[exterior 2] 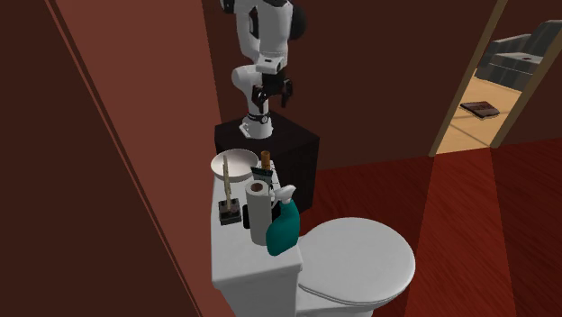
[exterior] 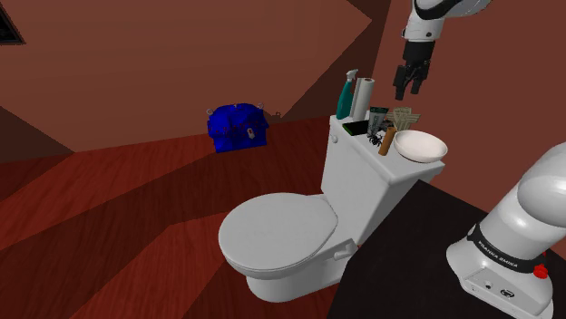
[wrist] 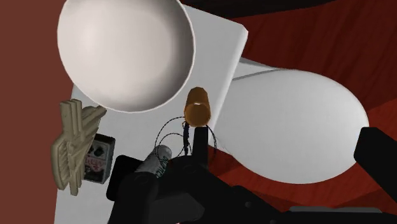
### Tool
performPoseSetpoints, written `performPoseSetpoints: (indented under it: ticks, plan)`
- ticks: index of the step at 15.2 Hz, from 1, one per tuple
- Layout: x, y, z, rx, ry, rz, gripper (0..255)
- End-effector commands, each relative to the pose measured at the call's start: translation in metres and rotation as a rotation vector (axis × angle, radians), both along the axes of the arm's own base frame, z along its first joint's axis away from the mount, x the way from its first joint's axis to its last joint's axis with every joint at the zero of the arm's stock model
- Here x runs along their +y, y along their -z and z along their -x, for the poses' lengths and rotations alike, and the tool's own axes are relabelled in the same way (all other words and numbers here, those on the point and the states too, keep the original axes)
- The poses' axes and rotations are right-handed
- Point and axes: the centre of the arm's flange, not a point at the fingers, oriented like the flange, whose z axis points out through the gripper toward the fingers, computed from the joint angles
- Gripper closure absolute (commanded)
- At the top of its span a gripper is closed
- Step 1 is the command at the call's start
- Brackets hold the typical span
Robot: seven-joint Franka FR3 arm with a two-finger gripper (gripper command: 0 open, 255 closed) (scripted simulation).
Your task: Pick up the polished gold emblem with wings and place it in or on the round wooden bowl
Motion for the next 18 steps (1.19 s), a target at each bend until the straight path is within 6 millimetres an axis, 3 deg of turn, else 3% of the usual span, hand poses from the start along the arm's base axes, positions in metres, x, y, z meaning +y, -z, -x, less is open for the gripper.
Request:
performPoseSetpoints:
  ticks: [1,10,18]
  plan:
    - [-0.026,0.012,-0.009,0.005,0.034,-0.005,0]
    - [-0.136,0.064,-0.038,0.026,0.183,-0.029,0]
    - [-0.235,0.113,-0.049,0.044,0.316,-0.051,0]
